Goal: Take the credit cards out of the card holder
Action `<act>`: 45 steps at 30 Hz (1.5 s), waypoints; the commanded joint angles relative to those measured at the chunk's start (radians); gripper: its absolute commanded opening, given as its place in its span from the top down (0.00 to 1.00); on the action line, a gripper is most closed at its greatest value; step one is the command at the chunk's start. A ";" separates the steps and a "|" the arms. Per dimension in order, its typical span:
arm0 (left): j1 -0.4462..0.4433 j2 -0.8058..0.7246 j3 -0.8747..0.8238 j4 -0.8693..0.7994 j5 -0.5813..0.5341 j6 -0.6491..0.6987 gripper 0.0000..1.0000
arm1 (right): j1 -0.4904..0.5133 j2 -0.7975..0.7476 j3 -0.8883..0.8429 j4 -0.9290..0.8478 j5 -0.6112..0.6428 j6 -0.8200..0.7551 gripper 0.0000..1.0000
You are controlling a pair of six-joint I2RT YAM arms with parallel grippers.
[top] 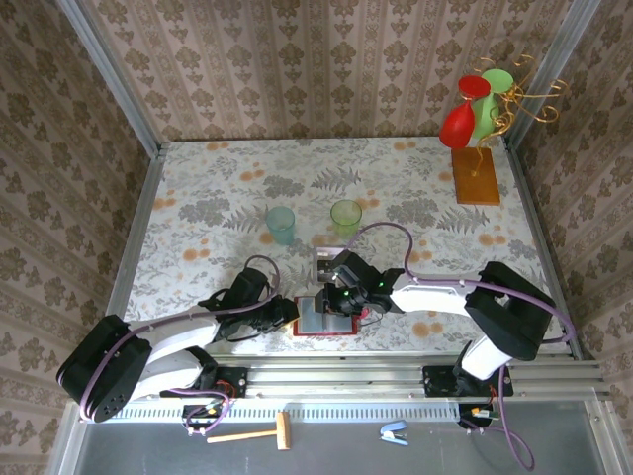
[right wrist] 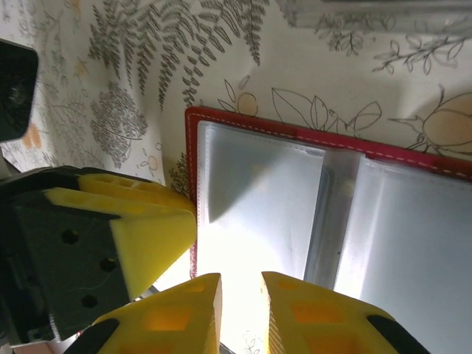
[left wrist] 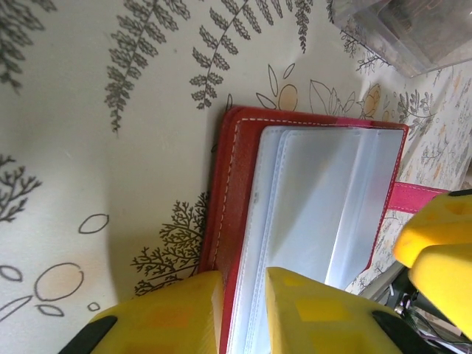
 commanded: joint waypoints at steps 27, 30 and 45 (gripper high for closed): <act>-0.006 -0.016 -0.025 -0.016 -0.018 -0.010 0.76 | 0.019 0.077 0.056 -0.116 0.030 -0.001 0.74; -0.006 -0.015 -0.025 -0.020 -0.020 -0.008 0.76 | 0.016 0.065 0.048 -0.120 0.035 -0.005 0.74; -0.005 -0.003 -0.020 -0.031 -0.019 -0.001 0.76 | -0.010 0.034 -0.055 0.070 -0.020 0.035 0.76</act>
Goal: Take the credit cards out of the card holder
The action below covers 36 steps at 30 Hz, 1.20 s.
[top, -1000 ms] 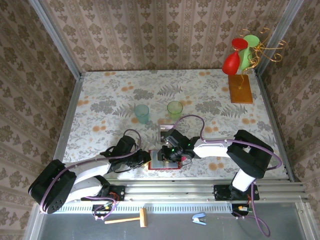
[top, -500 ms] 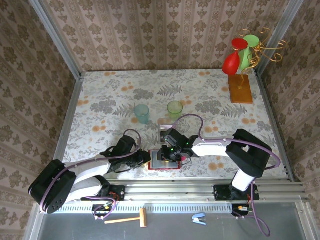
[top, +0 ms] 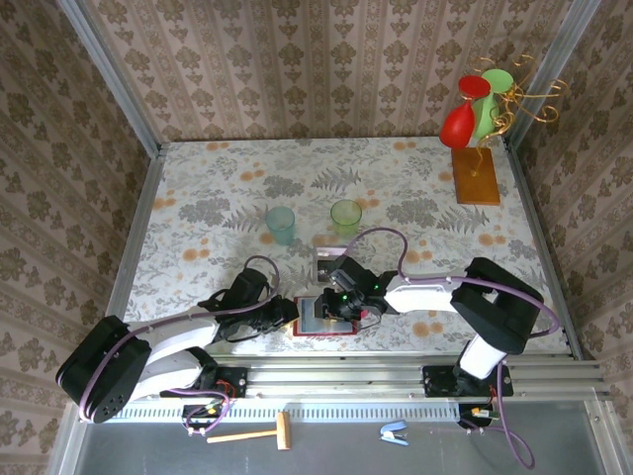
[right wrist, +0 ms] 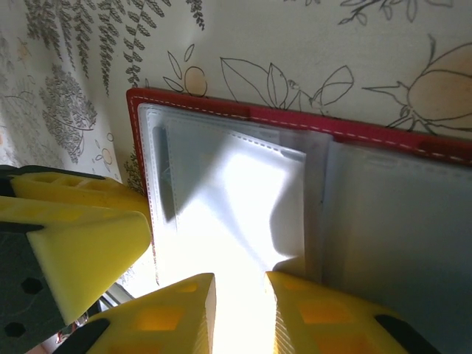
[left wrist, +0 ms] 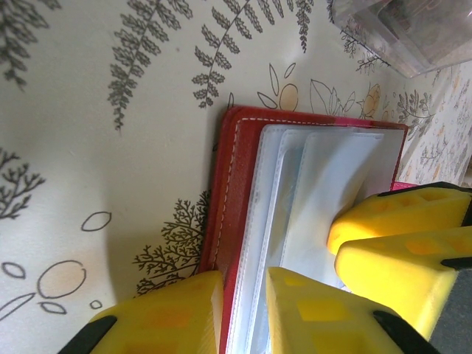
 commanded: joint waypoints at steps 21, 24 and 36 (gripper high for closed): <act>-0.031 0.010 0.138 -0.112 -0.005 0.003 0.71 | -0.051 0.007 -0.168 0.281 -0.074 0.060 0.79; -0.041 0.048 0.140 -0.086 0.000 -0.005 0.71 | -0.055 0.014 -0.181 0.312 -0.081 0.071 0.79; -0.055 0.132 0.139 -0.015 0.004 -0.024 0.71 | -0.072 0.022 -0.217 0.368 -0.102 0.083 0.80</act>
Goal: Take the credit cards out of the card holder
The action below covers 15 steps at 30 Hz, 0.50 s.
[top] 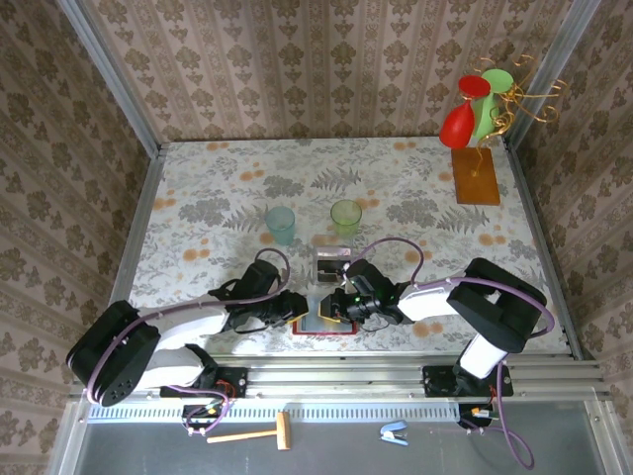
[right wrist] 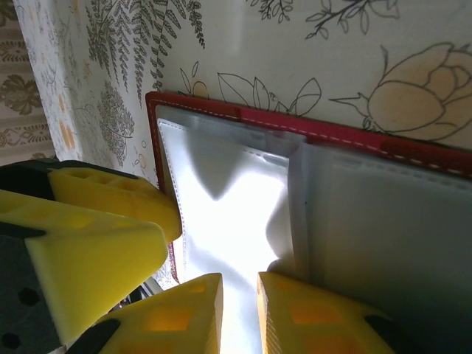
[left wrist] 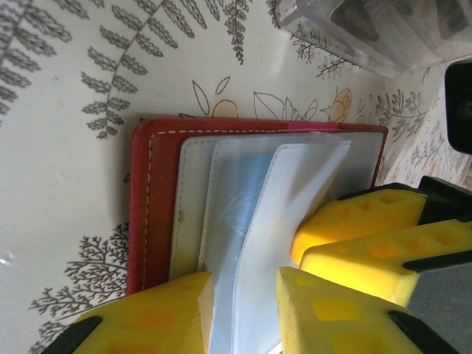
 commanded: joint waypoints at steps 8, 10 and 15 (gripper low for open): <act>-0.017 0.039 0.029 0.045 0.013 -0.024 0.76 | -0.011 0.027 -0.025 0.002 -0.001 0.006 0.80; -0.017 0.044 0.030 0.051 0.017 -0.026 0.77 | -0.011 0.027 -0.027 0.004 -0.003 0.006 0.80; -0.020 0.051 0.037 0.062 0.022 -0.027 0.78 | -0.010 0.025 -0.027 0.005 -0.006 0.007 0.80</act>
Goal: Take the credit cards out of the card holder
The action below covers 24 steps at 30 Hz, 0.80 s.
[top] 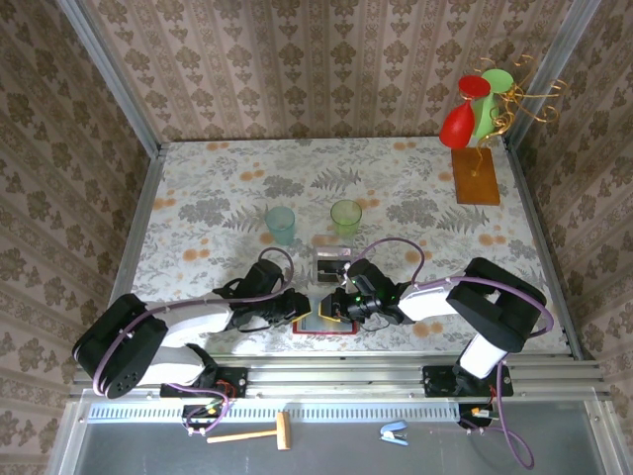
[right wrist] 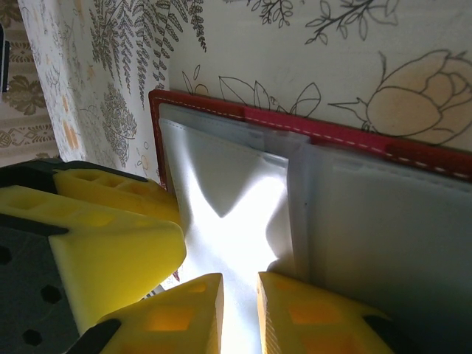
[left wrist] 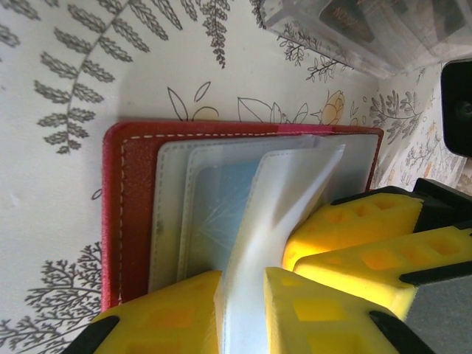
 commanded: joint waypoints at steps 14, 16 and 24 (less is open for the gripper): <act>-0.011 0.012 0.053 0.018 0.026 -0.011 0.77 | -0.008 -0.094 0.004 -0.119 0.037 -0.017 0.77; -0.011 0.011 0.061 0.016 0.029 -0.010 0.77 | -0.011 -0.123 0.008 -0.162 0.047 -0.027 0.76; -0.029 0.016 0.105 -0.006 0.035 -0.003 0.75 | -0.044 -0.281 0.002 -0.320 0.096 -0.074 0.76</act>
